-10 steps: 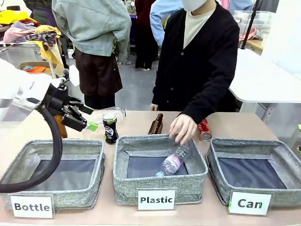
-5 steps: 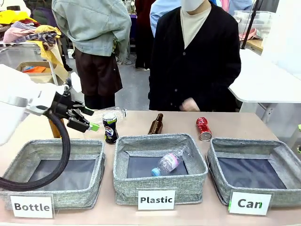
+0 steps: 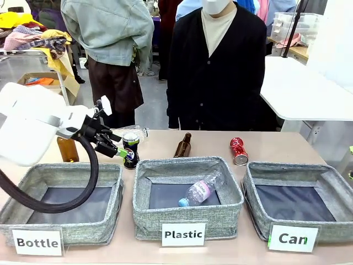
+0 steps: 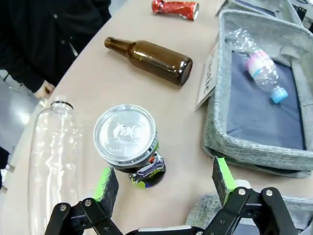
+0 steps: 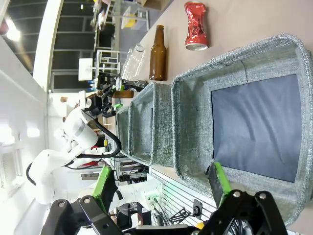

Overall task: Sort the can waste into the basket.
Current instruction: Pick up the can waste from the table and place it in the right Fabric basket.

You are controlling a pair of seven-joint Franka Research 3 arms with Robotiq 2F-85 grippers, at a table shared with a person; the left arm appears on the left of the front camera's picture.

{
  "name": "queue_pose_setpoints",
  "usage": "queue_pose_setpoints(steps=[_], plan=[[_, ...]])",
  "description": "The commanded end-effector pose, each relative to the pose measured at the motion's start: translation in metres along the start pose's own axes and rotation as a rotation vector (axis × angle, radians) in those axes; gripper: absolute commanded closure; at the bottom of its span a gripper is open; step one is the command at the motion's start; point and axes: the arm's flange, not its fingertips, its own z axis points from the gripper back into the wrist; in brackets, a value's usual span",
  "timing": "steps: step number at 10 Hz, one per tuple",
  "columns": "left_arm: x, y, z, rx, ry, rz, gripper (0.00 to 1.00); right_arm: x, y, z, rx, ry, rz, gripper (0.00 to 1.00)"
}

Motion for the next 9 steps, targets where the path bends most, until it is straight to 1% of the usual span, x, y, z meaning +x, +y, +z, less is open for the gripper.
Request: queue_pose_setpoints(steps=[1,3,5,8,9], plan=[[-0.001,0.004,0.003,0.041,-0.011,0.052,0.0,0.003,0.0,0.001,0.021,-0.009,0.027,0.0],[-0.003,0.005,-0.001,0.021,0.0,0.056,0.0,0.003,0.0,0.001,0.021,-0.009,0.027,0.0],[-0.003,0.013,-0.016,0.012,0.0,0.057,0.0,0.003,0.0,0.001,0.021,-0.009,0.027,0.0],[-0.006,0.028,-0.033,0.035,-0.056,0.058,0.0,0.003,0.0,0.001,0.021,-0.009,0.027,0.0],[-0.005,0.029,-0.035,0.017,-0.08,0.053,0.0,0.003,0.0,0.001,0.021,-0.009,0.027,0.0]])
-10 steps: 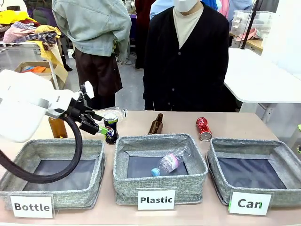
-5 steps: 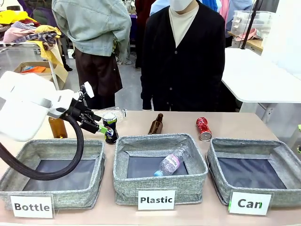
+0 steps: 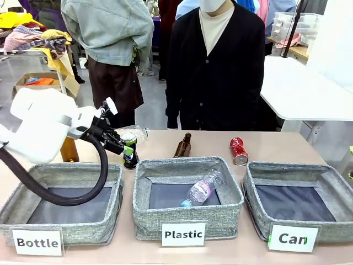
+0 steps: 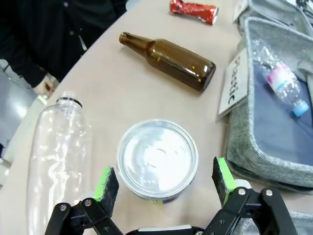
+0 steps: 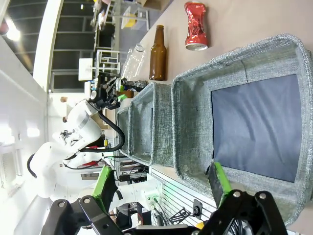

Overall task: Sort the can waste into the basket.
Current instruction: Pick up the can waste from the table and place it in the right Fabric basket.

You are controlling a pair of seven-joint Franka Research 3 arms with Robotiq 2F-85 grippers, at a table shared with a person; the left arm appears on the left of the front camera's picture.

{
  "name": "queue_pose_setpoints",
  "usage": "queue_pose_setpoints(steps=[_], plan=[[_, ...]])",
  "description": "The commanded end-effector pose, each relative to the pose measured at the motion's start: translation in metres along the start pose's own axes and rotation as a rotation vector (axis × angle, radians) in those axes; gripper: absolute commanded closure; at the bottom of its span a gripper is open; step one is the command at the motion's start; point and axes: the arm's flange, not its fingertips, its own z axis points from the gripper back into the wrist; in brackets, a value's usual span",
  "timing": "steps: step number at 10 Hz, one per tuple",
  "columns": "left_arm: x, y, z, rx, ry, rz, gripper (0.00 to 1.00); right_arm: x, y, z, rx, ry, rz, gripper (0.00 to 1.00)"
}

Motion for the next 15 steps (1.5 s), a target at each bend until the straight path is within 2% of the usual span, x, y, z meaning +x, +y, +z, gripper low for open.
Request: queue_pose_setpoints(steps=[1,2,3,4,5,6,7,8,10,11,13,14,15], plan=[[-0.001,-0.001,-0.007,-0.021,-0.076,-0.026,0.0,0.003,0.0,0.001,0.021,-0.009,0.027,0.0],[-0.001,-0.003,-0.011,-0.049,-0.073,-0.038,0.0,0.003,0.0,0.001,0.021,-0.009,0.027,0.0],[0.0,-0.001,-0.017,-0.059,-0.066,-0.042,0.47,0.003,0.0,0.001,0.021,-0.009,0.027,0.0],[0.001,-0.001,-0.018,-0.08,-0.073,-0.052,0.59,0.003,0.0,0.001,0.021,-0.009,0.027,0.0],[0.001,-0.001,-0.018,-0.093,-0.079,-0.049,0.59,0.003,0.0,0.001,0.021,-0.009,0.027,0.0],[0.001,-0.002,-0.015,-0.099,-0.1,-0.051,1.0,0.003,0.0,0.001,0.021,-0.009,0.027,0.0],[0.004,-0.003,-0.007,-0.099,-0.14,-0.066,0.75,0.003,0.0,0.001,0.021,-0.009,0.027,0.0],[0.007,-0.007,0.004,-0.089,-0.191,-0.09,1.0,0.003,0.0,0.001,0.021,-0.009,0.027,0.0],[0.021,-0.025,0.041,-0.076,-0.276,-0.154,1.0,0.003,0.0,0.001,0.021,-0.009,0.027,0.0],[0.034,-0.046,0.081,-0.153,-0.297,-0.178,1.0,0.003,0.0,0.001,0.021,-0.009,0.027,0.0],[0.039,-0.089,0.16,-0.393,-0.254,-0.204,1.0,0.003,0.0,0.001,0.021,-0.009,0.027,0.0],[0.033,-0.107,0.196,-0.432,-0.184,-0.199,1.0,0.003,0.0,0.001,0.021,-0.009,0.027,0.0],[0.026,-0.12,0.228,-0.417,-0.115,-0.231,1.0,0.003,0.0,0.001,0.021,-0.009,0.027,0.0]])
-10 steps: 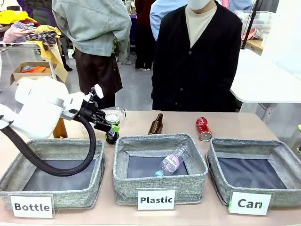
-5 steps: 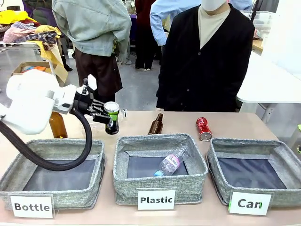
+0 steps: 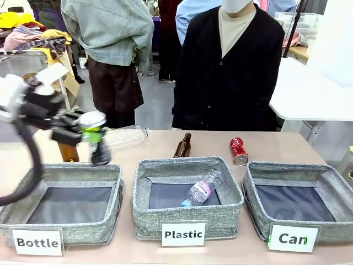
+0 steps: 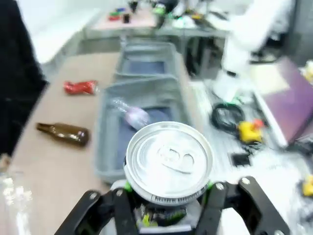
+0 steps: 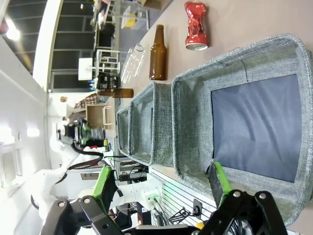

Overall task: Sort the can waste into the basket.
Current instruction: Pick up the can waste from the table and place it in the right Fabric basket.

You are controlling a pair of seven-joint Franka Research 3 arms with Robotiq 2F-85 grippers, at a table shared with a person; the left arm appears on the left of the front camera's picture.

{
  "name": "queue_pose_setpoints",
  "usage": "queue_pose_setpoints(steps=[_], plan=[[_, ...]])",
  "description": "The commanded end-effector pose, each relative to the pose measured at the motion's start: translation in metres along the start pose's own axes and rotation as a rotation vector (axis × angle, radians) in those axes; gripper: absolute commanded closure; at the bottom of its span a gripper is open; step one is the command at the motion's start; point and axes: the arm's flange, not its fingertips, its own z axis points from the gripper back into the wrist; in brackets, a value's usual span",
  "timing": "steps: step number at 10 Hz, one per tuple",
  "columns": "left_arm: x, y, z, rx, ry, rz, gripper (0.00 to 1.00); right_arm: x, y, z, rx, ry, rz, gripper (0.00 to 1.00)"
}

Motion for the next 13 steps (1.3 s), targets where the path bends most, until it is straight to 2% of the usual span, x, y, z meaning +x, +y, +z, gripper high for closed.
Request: queue_pose_setpoints(steps=[1,2,3,4,5,6,7,9,10,11,12,13], plan=[[0.001,-0.032,0.056,0.009,0.11,0.009,1.0,0.003,0.0,0.001,0.021,-0.01,0.026,0.0],[-0.005,-0.038,0.07,0.035,0.13,0.045,1.0,0.003,0.0,0.001,0.021,-0.01,0.026,0.0],[-0.012,-0.042,0.082,0.054,0.19,0.07,1.0,0.003,0.0,0.001,0.021,-0.01,0.026,0.0],[-0.019,-0.041,0.096,0.039,0.28,0.08,1.0,0.003,0.0,0.001,0.021,-0.01,0.026,0.0],[-0.03,-0.031,0.107,0.039,0.431,0.053,1.0,0.003,0.0,0.001,0.021,-0.01,0.026,0.0],[-0.028,-0.016,0.111,0.25,0.324,0.091,1.0,0.003,0.0,0.001,0.021,-0.01,0.026,0.0],[-0.027,-0.046,0.104,0.053,0.311,0.059,1.0,0.003,0.0,0.001,0.021,-0.01,0.026,0.0],[-0.027,-0.046,0.104,0.053,0.311,0.059,1.0,0.003,0.0,0.001,0.021,-0.01,0.026,0.0],[-0.031,-0.033,0.108,0.102,0.337,0.057,0.61,0.003,0.0,0.001,0.021,-0.01,0.026,0.0],[-0.022,-0.044,0.094,0.217,0.388,0.054,0.61,0.003,0.0,0.001,0.021,-0.01,0.026,0.0],[-0.002,-0.055,0.095,0.211,0.304,-0.122,0.61,0.003,0.0,0.001,0.021,-0.01,0.026,0.0],[0.025,-0.055,0.094,0.217,0.331,-0.181,0.61,0.003,0.0,0.001,0.021,-0.01,0.026,0.0]])
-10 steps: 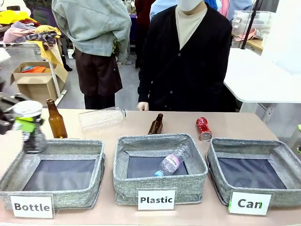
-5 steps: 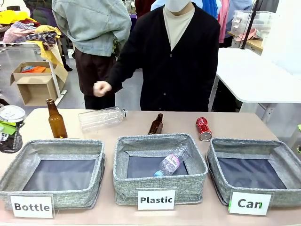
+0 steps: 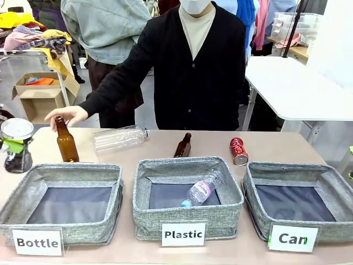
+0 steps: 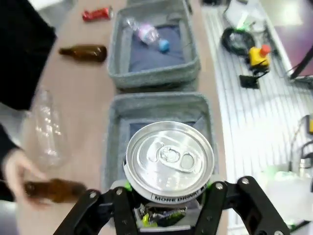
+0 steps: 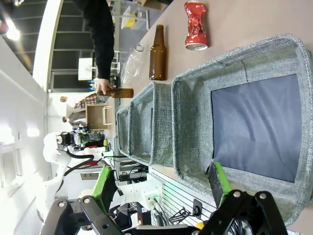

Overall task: Sort the can waste into the basket.
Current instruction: Pick up the can waste from the table and place it in the right Fabric basket.

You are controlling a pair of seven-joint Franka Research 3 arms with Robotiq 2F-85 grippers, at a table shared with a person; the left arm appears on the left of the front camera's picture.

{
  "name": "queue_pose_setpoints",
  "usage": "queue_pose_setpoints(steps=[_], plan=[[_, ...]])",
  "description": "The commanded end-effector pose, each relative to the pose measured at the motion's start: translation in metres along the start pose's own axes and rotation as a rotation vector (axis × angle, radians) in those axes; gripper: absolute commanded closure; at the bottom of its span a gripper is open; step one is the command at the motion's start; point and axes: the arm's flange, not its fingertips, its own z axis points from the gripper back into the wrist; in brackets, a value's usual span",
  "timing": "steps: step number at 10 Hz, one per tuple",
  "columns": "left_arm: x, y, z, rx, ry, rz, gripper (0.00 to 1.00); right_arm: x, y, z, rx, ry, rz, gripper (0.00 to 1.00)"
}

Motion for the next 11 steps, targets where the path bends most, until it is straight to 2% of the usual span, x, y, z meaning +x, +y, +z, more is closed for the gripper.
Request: queue_pose_setpoints(steps=[1,3,4,5,6,8,9,11], plan=[[0.067,-0.001,-0.01,-0.003,0.004,-0.173,0.61,0.003,0.0,0.001,0.022,-0.01,0.026,0.0],[0.17,0.009,-0.066,-0.174,-0.004,-0.342,0.61,0.003,0.0,0.001,0.022,-0.01,0.026,0.0],[0.224,0.008,-0.103,-0.254,0.036,-0.37,0.61,0.003,0.0,0.001,0.022,-0.01,0.026,0.0],[0.284,0.001,-0.147,-0.249,-0.013,-0.309,0.61,0.003,0.0,0.001,0.022,-0.01,0.026,0.0],[0.328,-0.006,-0.189,-0.208,-0.087,-0.283,0.61,0.003,0.0,0.001,0.022,-0.01,0.026,0.0],[0.387,-0.015,-0.264,-0.246,-0.099,-0.36,0.61,0.003,0.0,0.001,0.022,-0.01,0.026,0.0],[0.411,-0.018,-0.307,-0.308,-0.106,-0.391,0.61,0.003,0.0,0.001,0.022,-0.01,0.026,0.0],[0.44,-0.03,-0.369,-0.333,-0.144,-0.393,0.61,0.001,0.001,0.001,-0.001,-0.001,0.002,0.0]])
